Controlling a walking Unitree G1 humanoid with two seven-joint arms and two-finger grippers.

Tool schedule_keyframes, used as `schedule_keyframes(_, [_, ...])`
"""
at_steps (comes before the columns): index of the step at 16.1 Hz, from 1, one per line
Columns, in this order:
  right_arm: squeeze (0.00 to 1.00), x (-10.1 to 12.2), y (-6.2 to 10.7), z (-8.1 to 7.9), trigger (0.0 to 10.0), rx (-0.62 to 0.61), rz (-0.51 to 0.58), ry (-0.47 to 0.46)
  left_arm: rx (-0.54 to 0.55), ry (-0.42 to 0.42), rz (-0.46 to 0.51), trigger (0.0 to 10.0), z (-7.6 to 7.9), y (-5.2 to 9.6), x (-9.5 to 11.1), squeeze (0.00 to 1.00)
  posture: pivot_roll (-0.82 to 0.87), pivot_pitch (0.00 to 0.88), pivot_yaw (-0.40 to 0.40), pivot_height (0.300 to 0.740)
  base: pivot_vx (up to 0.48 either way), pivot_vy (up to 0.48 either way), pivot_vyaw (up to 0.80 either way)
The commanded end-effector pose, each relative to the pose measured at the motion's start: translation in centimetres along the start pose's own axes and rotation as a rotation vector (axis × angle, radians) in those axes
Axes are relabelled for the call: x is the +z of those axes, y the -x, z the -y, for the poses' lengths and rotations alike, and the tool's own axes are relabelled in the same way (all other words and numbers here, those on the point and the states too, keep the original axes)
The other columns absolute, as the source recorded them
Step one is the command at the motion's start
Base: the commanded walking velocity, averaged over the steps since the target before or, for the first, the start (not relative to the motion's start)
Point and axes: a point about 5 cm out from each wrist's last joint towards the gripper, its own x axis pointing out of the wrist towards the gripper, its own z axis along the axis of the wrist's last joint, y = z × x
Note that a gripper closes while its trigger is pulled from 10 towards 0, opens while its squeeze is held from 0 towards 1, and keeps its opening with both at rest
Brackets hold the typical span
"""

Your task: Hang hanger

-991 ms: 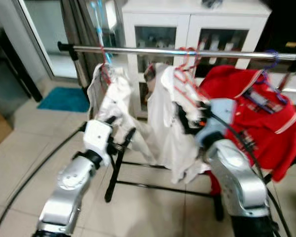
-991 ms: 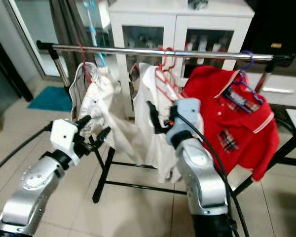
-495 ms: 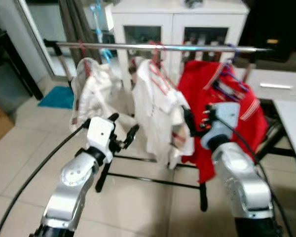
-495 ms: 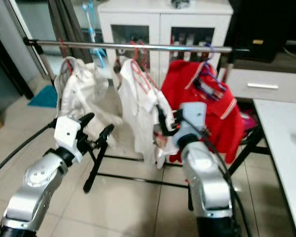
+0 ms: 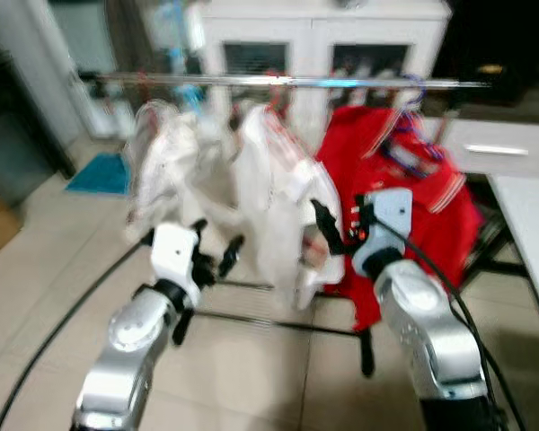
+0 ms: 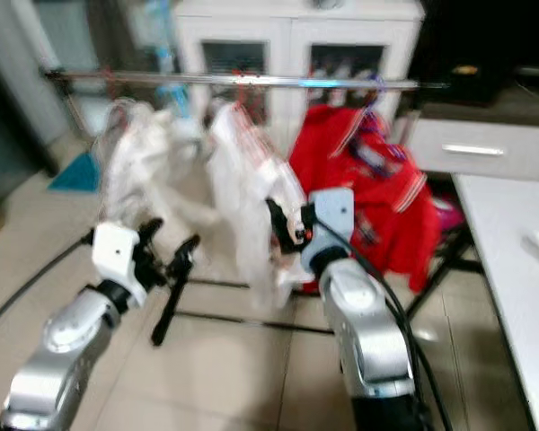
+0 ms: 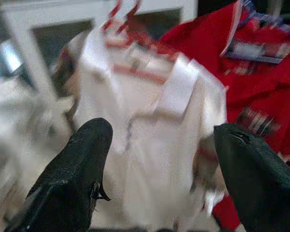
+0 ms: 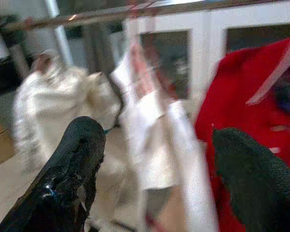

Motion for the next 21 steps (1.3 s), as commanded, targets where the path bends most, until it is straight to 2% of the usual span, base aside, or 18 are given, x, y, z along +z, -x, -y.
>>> schedule_keyframes(1, [0.00, 0.4, -0.4, 0.5, 10.0, -0.014, 0.023, -0.008, 0.001, -0.007, 0.033, 10.0, -0.2, -0.6, 0.8, 0.00, -0.06, 0.000, 0.073, 0.740, 0.394, 0.000, -0.80])
schedule_keyframes(2, [0.00, 0.0, -0.4, 1.0, 10.0, -0.039, 0.015, 0.019, 0.010, -0.029, 0.015, 10.0, -0.3, -0.7, 0.4, 0.00, -0.05, 0.000, 0.081, 0.740, 0.416, 0.000, 0.00])
schedule_keyframes(4, [0.00, 0.1, -0.1, 1.2, 10.0, -0.036, 0.021, -0.021, -0.034, -0.045, 0.016, 10.0, 0.4, -0.8, 0.6, 0.00, -0.04, 0.000, 0.075, 0.740, 0.428, 0.000, 0.00])
schedule_keyframes(8, [0.00, 0.3, -0.7, 1.0, 10.0, -0.038, 0.050, 0.008, -0.008, -0.060, 0.027, 10.0, -0.1, -1.2, 0.6, 0.00, -0.05, 0.000, 0.072, 0.740, 0.439, 0.000, 0.00])
schedule_keyframes(9, [0.00, 0.8, -0.8, 0.6, 10.0, -0.020, 0.067, 0.007, 0.010, -0.041, 0.037, 10.0, -0.3, -1.1, 0.8, 0.00, -0.06, 0.000, 0.077, 0.740, 0.442, 0.000, 0.00])
schedule_keyframes(10, [0.00, 1.5, -0.6, 0.3, 10.0, 0.018, 0.102, 0.016, -0.003, -0.031, 0.042, 10.0, 0.0, -1.1, 0.9, 0.00, -0.06, 0.000, 0.075, 0.740, 0.442, 0.000, 0.00])
schedule_keyframes(13, [0.00, 1.8, -0.5, 0.4, 10.0, 0.039, 0.115, 0.035, -0.005, -0.039, 0.044, 10.0, 0.3, -1.0, 0.8, 0.00, -0.05, 0.000, 0.058, 0.740, 0.447, 0.000, 0.00])
schedule_keyframes(14, [0.91, 2.3, -0.5, 1.3, 10.0, 0.081, 0.128, 0.078, -0.033, -0.037, 0.056, 10.0, 0.9, -0.7, 1.0, 0.00, -0.04, 0.000, 0.034, 0.740, 0.000, 0.000, 0.00])
schedule_keyframes(15, [1.00, 2.5, -0.6, 1.8, 10.0, 0.099, 0.121, 0.122, -0.071, -0.049, 0.056, 10.0, 1.1, -0.5, 1.1, 0.00, -0.04, 0.000, 0.037, 0.740, 0.000, 0.000, 0.00])
schedule_keyframes(17, [1.00, 3.2, -0.5, 3.1, 10.0, 0.146, 0.103, 0.197, -0.133, -0.053, 0.052, 10.0, 1.5, -0.1, 1.4, 0.00, -0.05, 0.000, 0.057, 0.740, 0.000, 0.000, 0.00])
schedule_keyframes(18, [1.00, 4.1, 0.2, 4.2, 10.0, 0.207, 0.088, 0.233, -0.231, -0.087, 0.049, 10.0, 2.3, 0.0, 1.9, 0.00, -0.04, 0.000, 0.049, 0.740, 0.000, 0.000, 0.00])
schedule_keyframes(19, [1.00, 4.6, 0.8, 4.9, 10.0, 0.250, 0.070, 0.240, -0.286, -0.113, 0.048, 10.0, 2.7, 0.2, 2.2, 0.00, -0.04, 0.000, 0.043, 0.740, 0.000, 0.000, 0.00])
schedule_keyframes(21, [1.00, 5.0, 2.2, 6.0, 10.0, 0.371, -0.015, 0.255, -0.323, -0.121, 0.037, 10.0, 2.8, 0.6, 2.6, 0.00, -0.04, 0.000, 0.044, 0.740, 0.000, 0.000, 0.00])
